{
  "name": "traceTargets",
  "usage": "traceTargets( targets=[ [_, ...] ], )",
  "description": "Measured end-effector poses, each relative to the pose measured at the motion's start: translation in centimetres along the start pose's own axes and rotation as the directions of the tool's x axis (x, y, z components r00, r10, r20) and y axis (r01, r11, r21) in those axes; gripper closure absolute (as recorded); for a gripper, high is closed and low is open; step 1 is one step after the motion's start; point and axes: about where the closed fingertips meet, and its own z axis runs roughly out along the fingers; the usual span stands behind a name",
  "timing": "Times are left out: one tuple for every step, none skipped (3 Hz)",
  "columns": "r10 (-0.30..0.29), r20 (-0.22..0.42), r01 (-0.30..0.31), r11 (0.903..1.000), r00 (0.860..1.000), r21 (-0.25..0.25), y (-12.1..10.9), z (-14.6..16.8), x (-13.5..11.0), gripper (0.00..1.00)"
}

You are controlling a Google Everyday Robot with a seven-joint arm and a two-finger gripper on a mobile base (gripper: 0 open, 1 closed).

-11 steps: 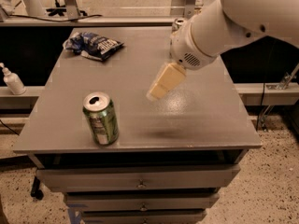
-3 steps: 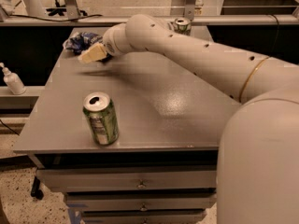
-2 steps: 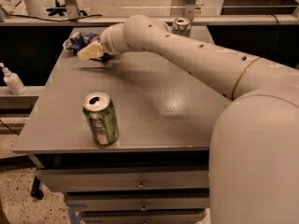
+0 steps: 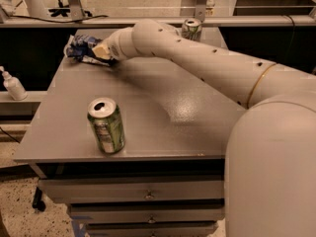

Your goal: Move blue chip bag near 7up can

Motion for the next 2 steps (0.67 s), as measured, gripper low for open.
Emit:
traceTargets(
  targets=[
    [0.002,0.001,-0.002,1.0,1.0,0.007,-0.1,-1.1,0.3,0.86],
    [-0.008,0.015,0.008,0.9995,1.0,0.03,-0.7,-3.3,-0.1,1.0]
  ],
)
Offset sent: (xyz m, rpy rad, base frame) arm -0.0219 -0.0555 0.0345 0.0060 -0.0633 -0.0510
